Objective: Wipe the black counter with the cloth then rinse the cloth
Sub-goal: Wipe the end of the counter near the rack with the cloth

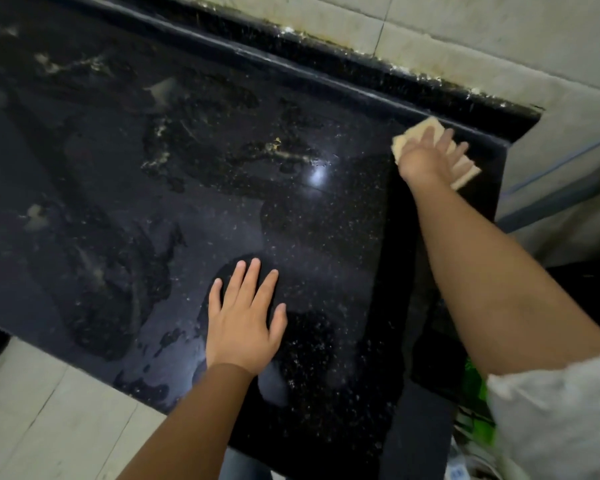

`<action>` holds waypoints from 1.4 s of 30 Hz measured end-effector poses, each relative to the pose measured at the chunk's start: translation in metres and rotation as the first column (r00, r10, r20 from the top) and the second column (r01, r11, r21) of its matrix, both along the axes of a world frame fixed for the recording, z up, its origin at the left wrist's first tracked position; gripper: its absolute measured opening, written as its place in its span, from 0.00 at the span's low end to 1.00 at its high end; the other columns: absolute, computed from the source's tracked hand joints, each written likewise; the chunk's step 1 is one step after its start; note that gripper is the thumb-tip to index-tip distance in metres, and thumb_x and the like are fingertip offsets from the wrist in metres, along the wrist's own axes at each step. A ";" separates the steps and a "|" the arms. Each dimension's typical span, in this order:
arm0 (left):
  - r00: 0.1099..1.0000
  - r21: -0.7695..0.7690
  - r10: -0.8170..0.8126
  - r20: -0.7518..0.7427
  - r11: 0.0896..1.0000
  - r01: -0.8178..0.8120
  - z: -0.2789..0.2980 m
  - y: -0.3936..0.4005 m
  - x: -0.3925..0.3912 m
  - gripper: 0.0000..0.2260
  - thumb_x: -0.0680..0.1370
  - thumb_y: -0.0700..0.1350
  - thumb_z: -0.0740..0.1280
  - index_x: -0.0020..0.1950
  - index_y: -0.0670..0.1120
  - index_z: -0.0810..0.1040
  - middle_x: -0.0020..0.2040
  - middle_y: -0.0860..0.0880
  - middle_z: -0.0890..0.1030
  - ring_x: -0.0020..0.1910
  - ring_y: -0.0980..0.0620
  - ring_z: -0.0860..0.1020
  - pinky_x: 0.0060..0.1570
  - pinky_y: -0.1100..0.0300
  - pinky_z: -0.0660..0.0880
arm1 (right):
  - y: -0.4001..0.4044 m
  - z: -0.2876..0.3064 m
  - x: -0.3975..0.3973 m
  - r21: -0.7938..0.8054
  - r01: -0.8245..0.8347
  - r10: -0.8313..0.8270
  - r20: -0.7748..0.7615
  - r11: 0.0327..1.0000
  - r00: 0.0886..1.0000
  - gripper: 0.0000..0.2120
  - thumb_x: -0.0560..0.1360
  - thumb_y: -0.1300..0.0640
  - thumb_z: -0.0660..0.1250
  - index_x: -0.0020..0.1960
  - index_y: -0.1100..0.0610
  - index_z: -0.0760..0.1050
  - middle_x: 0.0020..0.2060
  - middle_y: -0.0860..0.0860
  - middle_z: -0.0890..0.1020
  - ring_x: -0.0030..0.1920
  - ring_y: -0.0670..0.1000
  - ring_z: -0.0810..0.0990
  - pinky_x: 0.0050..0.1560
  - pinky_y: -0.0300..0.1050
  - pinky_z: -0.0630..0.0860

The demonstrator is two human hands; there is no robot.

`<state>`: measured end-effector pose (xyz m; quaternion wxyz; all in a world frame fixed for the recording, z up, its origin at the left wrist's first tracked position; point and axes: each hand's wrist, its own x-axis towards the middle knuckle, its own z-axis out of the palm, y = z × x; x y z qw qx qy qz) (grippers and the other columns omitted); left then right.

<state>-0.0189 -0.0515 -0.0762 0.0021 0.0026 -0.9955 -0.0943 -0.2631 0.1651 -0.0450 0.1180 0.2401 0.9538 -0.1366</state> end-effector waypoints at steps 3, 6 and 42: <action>1.000 0.026 0.004 -0.010 1.000 -0.004 -0.001 -0.001 0.001 0.22 0.74 0.52 0.54 0.62 0.44 0.76 0.64 0.41 0.75 0.66 0.47 0.62 0.63 0.48 0.53 | -0.048 0.000 0.000 0.032 -0.280 0.282 -0.056 0.959 0.958 0.23 0.80 0.49 0.48 0.74 0.51 0.54 0.76 0.52 0.51 0.75 0.60 0.47 0.72 0.57 0.47; 1.000 0.030 0.004 -0.027 1.000 -0.003 -0.002 -0.001 0.001 0.22 0.74 0.52 0.54 0.62 0.44 0.75 0.64 0.40 0.74 0.66 0.47 0.62 0.63 0.47 0.53 | -0.094 -0.004 0.031 0.005 -0.619 0.617 -0.092 0.785 0.782 0.24 0.80 0.49 0.48 0.75 0.50 0.53 0.76 0.50 0.53 0.75 0.57 0.48 0.72 0.57 0.49; 0.998 0.023 0.027 -0.048 0.999 -0.026 -0.002 0.000 -0.001 0.21 0.75 0.53 0.55 0.62 0.45 0.75 0.64 0.42 0.75 0.65 0.47 0.63 0.62 0.47 0.57 | -0.069 -0.005 0.000 0.006 -0.656 0.656 -0.017 0.755 0.755 0.25 0.80 0.45 0.45 0.75 0.48 0.48 0.76 0.50 0.45 0.75 0.56 0.40 0.73 0.56 0.37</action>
